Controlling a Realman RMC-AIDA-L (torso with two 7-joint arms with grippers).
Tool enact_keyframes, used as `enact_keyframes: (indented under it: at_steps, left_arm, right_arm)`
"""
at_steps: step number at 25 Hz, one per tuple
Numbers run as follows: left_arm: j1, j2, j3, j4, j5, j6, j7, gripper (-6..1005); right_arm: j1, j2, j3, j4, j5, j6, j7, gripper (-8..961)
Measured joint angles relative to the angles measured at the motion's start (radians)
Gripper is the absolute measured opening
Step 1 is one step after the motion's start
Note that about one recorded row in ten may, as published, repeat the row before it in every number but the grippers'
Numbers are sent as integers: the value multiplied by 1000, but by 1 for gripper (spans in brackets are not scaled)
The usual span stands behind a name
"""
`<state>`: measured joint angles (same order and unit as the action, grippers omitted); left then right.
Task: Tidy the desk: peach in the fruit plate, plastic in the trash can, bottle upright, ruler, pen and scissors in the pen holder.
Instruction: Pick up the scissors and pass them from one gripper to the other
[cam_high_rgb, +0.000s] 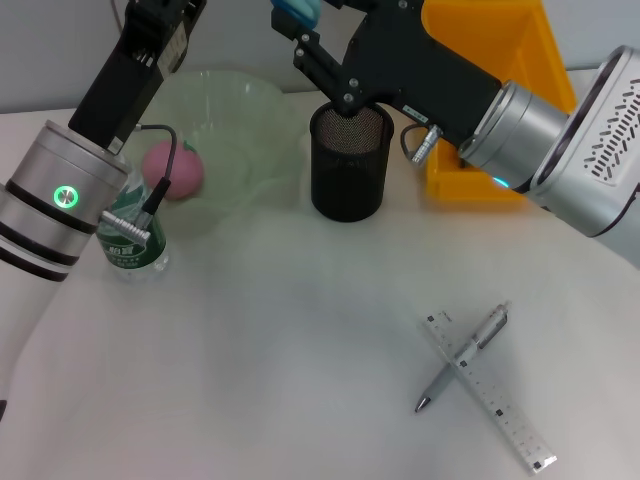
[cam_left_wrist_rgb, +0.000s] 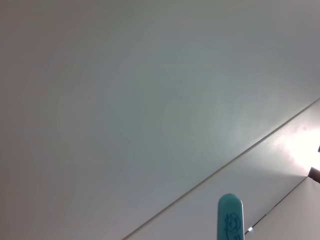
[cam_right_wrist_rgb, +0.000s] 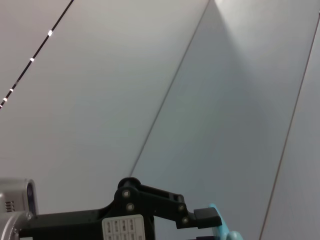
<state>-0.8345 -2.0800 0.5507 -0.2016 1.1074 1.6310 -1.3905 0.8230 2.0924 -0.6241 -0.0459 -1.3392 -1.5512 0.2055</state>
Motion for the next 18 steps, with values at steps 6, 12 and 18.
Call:
enact_keyframes:
  at_steps: [6,12,18]
  left_arm:
    - [0,0,0,1,1,0,0,286]
    - [-1,0,0,0,2,0,1,289]
    - [-1,0,0,-1,2,0,1,292]
  right_arm:
    - [6,0,7,5,0,4,0,345]
    - [10,0,9,8,0,6,0,346]
    - [10,0,9,9,0,7,0,275]
